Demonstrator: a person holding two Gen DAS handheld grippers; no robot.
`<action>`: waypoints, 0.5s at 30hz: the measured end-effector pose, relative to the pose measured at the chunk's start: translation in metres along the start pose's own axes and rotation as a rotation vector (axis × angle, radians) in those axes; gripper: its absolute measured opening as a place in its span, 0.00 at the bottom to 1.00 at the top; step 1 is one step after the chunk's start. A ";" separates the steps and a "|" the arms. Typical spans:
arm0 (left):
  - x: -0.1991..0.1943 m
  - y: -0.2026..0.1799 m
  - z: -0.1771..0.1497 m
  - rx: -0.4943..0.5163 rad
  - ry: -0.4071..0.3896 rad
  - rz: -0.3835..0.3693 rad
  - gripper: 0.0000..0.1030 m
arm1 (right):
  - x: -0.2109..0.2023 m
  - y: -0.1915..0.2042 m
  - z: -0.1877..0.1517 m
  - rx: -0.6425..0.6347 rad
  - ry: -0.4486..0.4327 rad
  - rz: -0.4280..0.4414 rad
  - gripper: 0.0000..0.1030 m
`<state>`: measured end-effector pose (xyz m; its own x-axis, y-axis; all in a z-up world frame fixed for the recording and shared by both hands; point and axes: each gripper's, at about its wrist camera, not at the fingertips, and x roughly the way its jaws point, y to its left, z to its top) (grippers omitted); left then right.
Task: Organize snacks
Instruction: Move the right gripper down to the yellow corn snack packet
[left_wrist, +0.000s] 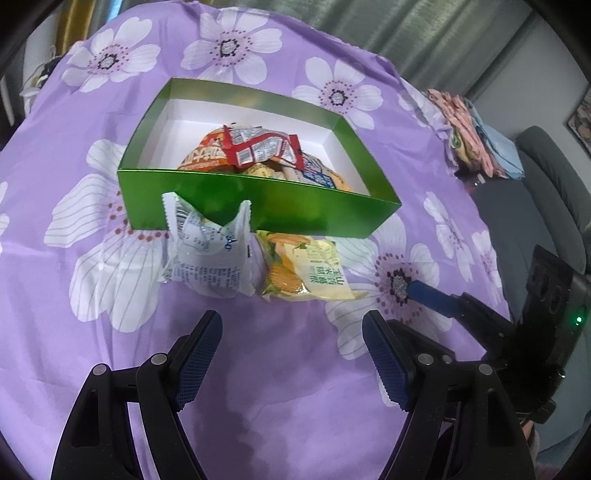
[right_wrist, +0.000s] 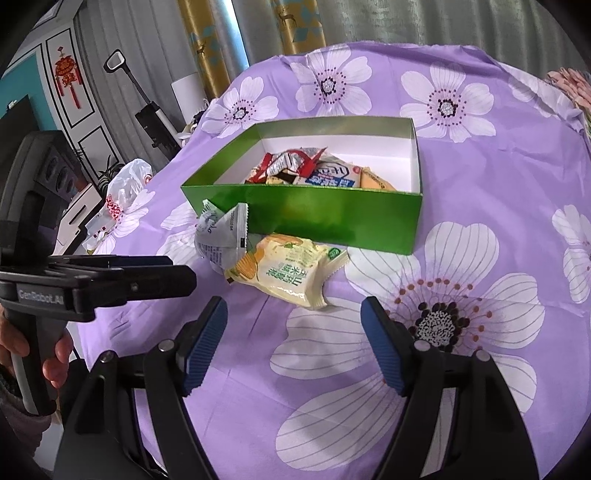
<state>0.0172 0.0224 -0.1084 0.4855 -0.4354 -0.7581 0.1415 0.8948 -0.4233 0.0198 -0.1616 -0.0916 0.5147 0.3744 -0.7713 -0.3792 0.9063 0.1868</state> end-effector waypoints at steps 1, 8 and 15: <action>0.001 0.000 0.000 0.001 -0.002 -0.009 0.76 | 0.001 -0.001 0.000 0.003 0.004 0.002 0.73; 0.009 -0.002 0.003 0.017 -0.005 -0.041 0.76 | 0.012 -0.003 -0.001 0.002 0.027 0.020 0.73; 0.022 -0.001 0.008 0.020 0.017 -0.045 0.76 | 0.022 -0.007 -0.004 0.012 0.051 0.029 0.73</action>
<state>0.0344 0.0130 -0.1207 0.4639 -0.4766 -0.7467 0.1802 0.8761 -0.4472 0.0310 -0.1604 -0.1120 0.4638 0.3903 -0.7953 -0.3844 0.8975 0.2163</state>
